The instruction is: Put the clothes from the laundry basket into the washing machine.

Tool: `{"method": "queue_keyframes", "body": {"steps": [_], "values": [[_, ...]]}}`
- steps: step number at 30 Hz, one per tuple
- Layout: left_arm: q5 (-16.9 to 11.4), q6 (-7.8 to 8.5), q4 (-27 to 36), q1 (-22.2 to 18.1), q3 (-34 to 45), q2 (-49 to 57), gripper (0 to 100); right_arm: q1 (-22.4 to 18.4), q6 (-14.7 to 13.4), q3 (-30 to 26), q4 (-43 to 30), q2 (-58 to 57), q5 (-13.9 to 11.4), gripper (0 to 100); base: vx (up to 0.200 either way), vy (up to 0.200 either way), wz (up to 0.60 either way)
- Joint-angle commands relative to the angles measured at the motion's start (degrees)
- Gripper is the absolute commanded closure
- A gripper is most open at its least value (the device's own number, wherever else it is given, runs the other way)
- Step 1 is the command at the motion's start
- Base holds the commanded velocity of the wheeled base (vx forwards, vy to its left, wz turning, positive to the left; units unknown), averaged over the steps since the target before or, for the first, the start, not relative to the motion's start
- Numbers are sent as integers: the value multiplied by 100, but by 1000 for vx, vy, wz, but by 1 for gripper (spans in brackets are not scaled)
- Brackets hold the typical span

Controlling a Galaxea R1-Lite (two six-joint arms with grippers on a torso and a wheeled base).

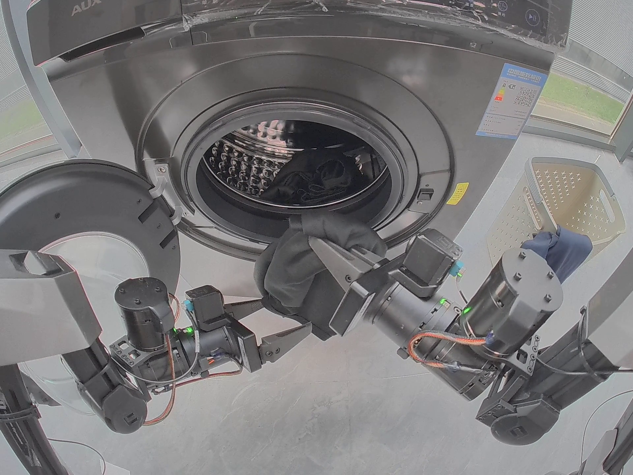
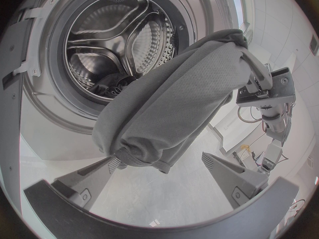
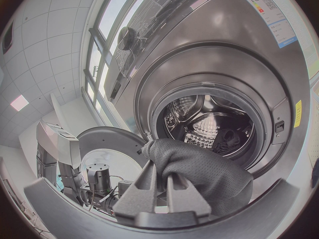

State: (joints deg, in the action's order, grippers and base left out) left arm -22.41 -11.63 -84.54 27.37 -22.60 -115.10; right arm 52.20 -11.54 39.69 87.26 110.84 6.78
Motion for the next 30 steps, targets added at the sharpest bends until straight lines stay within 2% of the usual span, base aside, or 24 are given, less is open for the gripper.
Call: {"method": "queue_keyframes", "body": {"steps": [1,7,15,30], "values": [[-1,3,-18,-56,-7,-91,0,9,3,12,2,-18,-1,100,0,0,0],[114,12,-98,-56,-43,-205,0,9,3,12,2,-18,-1,100,0,0,0],[114,29,-89,-214,-60,-232,0,9,3,-5,2,-27,-1,100,0,0,0],[122,20,-89,-109,-447,-460,0,36,3,3,2,-18,-1,100,0,0,0]]}}
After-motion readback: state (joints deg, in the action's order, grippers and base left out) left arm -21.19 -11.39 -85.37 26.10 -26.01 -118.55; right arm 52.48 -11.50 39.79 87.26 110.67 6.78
